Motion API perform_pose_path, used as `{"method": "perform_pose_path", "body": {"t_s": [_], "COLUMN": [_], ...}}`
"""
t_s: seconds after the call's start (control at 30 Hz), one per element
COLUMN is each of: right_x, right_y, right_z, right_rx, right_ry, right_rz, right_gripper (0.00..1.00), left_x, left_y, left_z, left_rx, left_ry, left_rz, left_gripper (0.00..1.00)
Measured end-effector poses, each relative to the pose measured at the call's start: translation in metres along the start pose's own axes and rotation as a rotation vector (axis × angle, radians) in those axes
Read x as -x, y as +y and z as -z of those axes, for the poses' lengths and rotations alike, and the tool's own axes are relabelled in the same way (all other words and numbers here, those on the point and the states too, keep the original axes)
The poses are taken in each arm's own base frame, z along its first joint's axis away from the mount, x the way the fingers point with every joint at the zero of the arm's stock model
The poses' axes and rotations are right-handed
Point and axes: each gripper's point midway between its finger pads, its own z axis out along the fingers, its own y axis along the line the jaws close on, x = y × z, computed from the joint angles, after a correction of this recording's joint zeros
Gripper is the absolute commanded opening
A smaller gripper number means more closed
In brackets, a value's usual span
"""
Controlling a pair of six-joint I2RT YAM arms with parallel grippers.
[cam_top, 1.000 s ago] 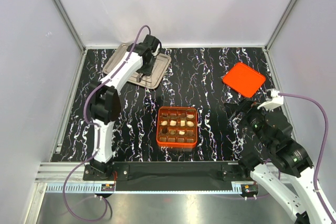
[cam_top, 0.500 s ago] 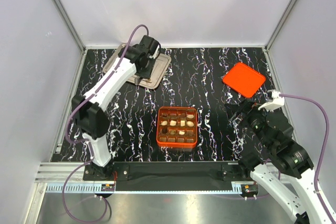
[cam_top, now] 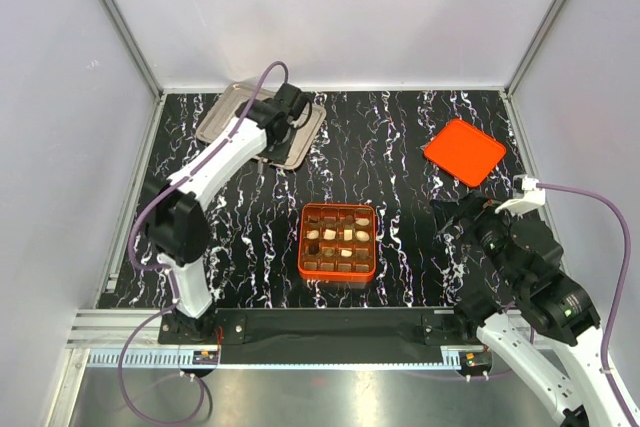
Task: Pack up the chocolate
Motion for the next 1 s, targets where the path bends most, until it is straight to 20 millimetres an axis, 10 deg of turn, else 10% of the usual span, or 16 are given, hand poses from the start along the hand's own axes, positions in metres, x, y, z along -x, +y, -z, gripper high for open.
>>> {"method": "perform_pose_path", "body": {"t_s": [1.0], "right_x": [0.004], "right_y": [-0.002], "right_z": [0.008], "right_rx": [0.0], "right_ry": [-0.016], "right_rz": [0.008], "right_gripper": [1.0], "left_x": [-0.002], "left_y": [-0.015], "left_z": [-0.067], "left_rx": [0.031], "left_ry": [0.079], "left_rz": [-0.012], "left_gripper": [0.4]}}
